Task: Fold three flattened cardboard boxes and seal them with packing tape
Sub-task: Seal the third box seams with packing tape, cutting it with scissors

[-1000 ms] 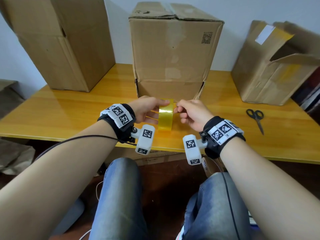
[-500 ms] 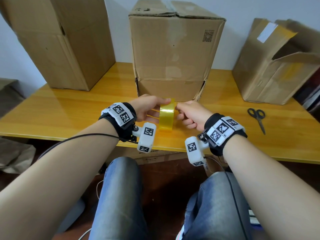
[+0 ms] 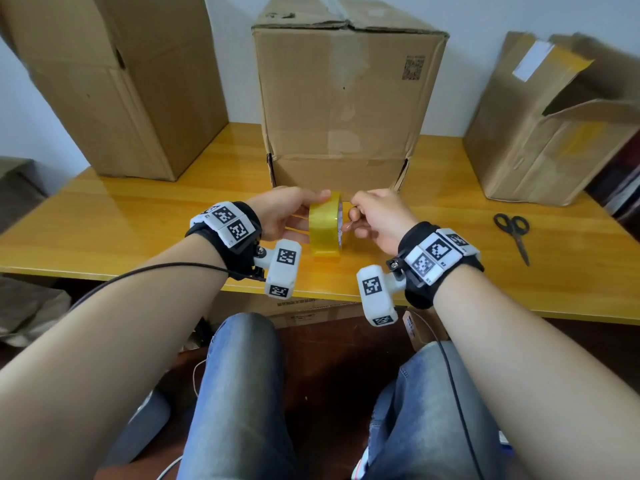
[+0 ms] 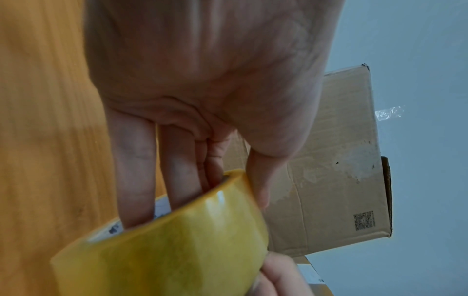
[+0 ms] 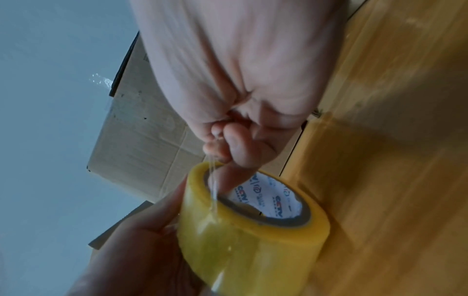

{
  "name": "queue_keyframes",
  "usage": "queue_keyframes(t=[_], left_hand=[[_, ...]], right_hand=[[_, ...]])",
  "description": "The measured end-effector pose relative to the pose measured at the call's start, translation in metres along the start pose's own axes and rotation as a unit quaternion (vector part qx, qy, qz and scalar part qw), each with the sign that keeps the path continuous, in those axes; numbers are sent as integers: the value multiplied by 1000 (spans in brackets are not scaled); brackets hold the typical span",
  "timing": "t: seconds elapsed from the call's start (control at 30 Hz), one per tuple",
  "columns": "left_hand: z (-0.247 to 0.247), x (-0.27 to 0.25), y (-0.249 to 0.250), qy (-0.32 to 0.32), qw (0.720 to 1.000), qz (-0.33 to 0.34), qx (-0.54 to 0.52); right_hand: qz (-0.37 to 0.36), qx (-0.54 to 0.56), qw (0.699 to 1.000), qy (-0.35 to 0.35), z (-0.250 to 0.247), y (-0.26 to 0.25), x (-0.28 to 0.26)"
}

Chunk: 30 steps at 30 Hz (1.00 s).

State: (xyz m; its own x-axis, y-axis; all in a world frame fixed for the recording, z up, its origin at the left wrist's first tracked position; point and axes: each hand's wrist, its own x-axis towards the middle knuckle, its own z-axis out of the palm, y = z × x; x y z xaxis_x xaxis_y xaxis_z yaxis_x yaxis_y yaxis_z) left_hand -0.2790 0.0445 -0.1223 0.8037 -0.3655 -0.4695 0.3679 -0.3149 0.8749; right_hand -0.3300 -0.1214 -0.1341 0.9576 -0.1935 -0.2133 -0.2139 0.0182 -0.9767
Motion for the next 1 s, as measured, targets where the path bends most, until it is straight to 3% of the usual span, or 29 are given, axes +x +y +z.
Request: queue_keyframes(t=[0.43,0.63,0.77,1.0], left_hand=[[-16,1,-3,-2,1000,-1,-11],[-28,0,-7,-20,999,-21,-17],[-29,-1,-10,-22,1000,-5,-8],[-25,-3,-20,-24,995,0,-99]], right_hand=[[30,-25,999,-18,1,-2,1],[-25,-156,987,-16,-9,-6,2],[-15,-183,983,-11,-13,-4,2],[7,-126,992,-23,-17,5,-1]])
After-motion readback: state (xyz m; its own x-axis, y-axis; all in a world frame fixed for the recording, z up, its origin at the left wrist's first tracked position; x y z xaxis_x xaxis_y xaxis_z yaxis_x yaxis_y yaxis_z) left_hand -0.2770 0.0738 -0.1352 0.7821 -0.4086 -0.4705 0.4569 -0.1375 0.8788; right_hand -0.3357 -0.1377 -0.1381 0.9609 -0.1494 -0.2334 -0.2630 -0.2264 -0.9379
